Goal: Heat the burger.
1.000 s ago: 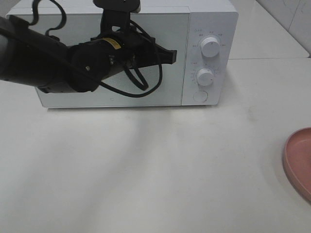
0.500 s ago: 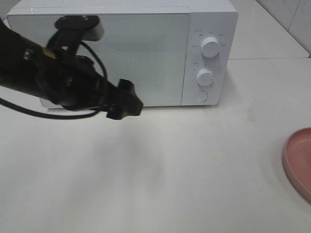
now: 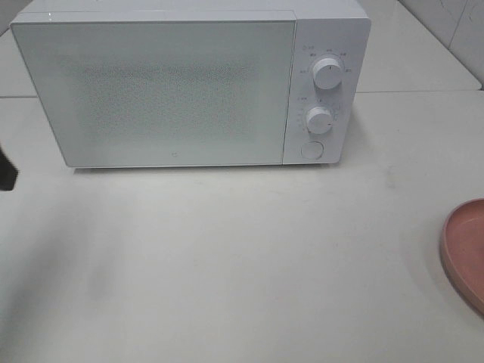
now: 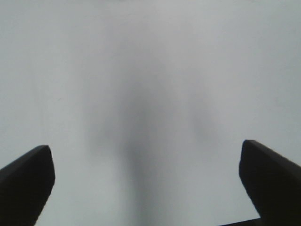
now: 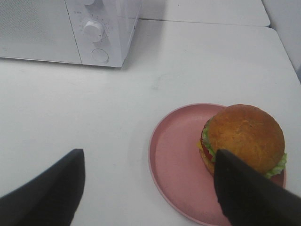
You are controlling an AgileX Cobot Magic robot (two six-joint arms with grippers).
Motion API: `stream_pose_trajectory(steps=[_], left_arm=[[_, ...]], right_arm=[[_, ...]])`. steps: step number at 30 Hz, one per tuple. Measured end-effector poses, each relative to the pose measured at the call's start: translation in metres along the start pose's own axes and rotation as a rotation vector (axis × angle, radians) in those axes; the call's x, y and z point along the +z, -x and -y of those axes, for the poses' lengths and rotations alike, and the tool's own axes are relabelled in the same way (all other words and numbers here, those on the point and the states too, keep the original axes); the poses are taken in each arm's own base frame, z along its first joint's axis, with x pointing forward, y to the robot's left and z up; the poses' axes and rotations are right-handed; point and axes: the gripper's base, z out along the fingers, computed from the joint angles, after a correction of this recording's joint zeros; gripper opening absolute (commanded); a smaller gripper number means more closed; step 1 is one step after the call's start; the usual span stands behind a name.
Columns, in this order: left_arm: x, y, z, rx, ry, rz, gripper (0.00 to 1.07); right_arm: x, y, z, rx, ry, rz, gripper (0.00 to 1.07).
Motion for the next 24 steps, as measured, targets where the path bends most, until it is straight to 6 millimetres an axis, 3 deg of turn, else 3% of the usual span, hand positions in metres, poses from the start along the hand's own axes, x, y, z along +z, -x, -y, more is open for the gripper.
stream_pose_trajectory(steps=[1,3,4,5,7,8,9,11,16,24], left_arm=[[0.0,0.0,0.0,0.0,0.0,0.0,1.0],[-0.02,-0.032,-0.011,-0.055,0.087,0.023,1.0],[-0.02,-0.032,-0.011,-0.055,0.087,0.023,1.0],[-0.028,-0.05,-0.016,-0.071,0.118,0.046,1.0],[-0.032,-0.058,-0.018,-0.076,0.132,0.053,1.0],[-0.04,-0.076,-0.021,-0.095,0.152,0.079,0.99],[-0.04,-0.076,-0.021,-0.095,0.152,0.079,0.99],[-0.054,-0.096,-0.023,-0.11,0.151,0.154,0.98],[-0.083,-0.115,-0.024,-0.13,0.131,0.321,0.98],[-0.103,-0.149,-0.026,-0.09,0.137,0.31,0.98]], right_arm=[[0.0,0.0,0.0,0.0,0.0,0.0,0.75],[0.0,0.0,0.0,0.0,0.0,0.0,0.75],[0.0,0.0,0.0,0.0,0.0,0.0,0.75],[0.0,0.0,0.0,0.0,0.0,0.0,0.75],[0.0,0.0,0.0,0.0,0.0,0.0,0.75],[0.0,0.0,0.0,0.0,0.0,0.0,0.75],[0.0,0.0,0.0,0.0,0.0,0.0,0.75],[0.0,0.0,0.0,0.0,0.0,0.0,0.75],[0.0,0.0,0.0,0.0,0.0,0.0,0.75],[0.0,0.0,0.0,0.0,0.0,0.0,0.75]])
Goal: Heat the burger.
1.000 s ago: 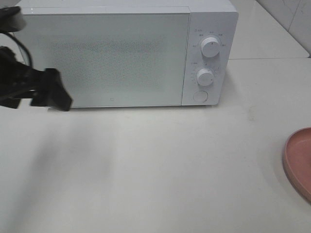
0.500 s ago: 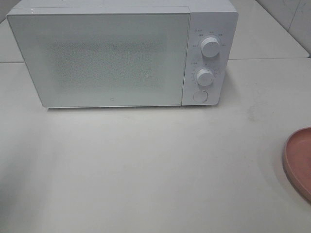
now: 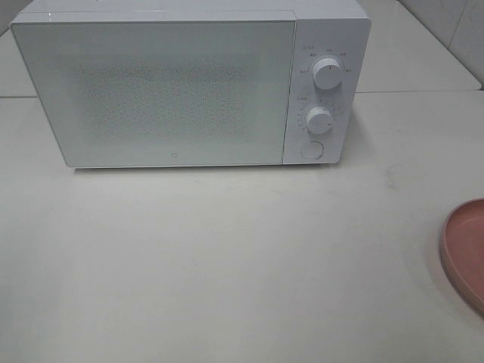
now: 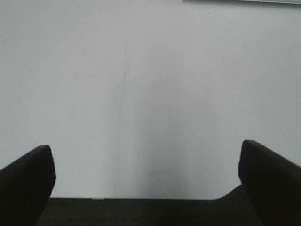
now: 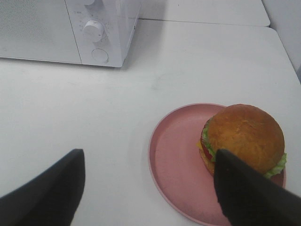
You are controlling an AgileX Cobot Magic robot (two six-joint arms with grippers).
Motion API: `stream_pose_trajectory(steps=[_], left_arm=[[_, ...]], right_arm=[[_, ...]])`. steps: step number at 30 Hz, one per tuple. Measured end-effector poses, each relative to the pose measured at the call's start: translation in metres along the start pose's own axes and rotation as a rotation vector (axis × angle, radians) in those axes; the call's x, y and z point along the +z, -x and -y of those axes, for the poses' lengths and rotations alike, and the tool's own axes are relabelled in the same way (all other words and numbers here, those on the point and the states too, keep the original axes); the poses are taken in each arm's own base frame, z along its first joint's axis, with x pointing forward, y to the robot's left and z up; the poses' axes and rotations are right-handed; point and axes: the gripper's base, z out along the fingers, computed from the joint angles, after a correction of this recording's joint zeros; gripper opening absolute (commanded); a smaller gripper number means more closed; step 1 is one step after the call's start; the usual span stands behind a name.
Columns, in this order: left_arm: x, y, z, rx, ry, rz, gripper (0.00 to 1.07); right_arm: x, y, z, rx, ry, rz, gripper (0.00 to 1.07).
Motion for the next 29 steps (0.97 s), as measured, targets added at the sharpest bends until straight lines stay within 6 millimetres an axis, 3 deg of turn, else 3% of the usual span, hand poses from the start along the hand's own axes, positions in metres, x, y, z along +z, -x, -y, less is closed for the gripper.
stream_pose_trajectory(steps=[13,18,23,29], left_arm=[[-0.004,-0.007,0.003,0.066,-0.058,0.057,0.98],[-0.01,-0.012,0.0,0.019,-0.021,0.112,0.98],[-0.031,-0.031,-0.003,-0.088,0.086,0.292,0.98],[-0.034,-0.033,-0.003,-0.118,0.122,0.315,0.98]], right_arm=[[0.0,0.0,0.0,0.0,0.0,0.0,0.75],[0.0,0.0,0.0,0.0,0.0,0.0,0.75],[0.0,0.0,0.0,0.0,0.0,0.0,0.75],[0.0,0.0,0.0,0.0,0.0,0.0,0.75]])
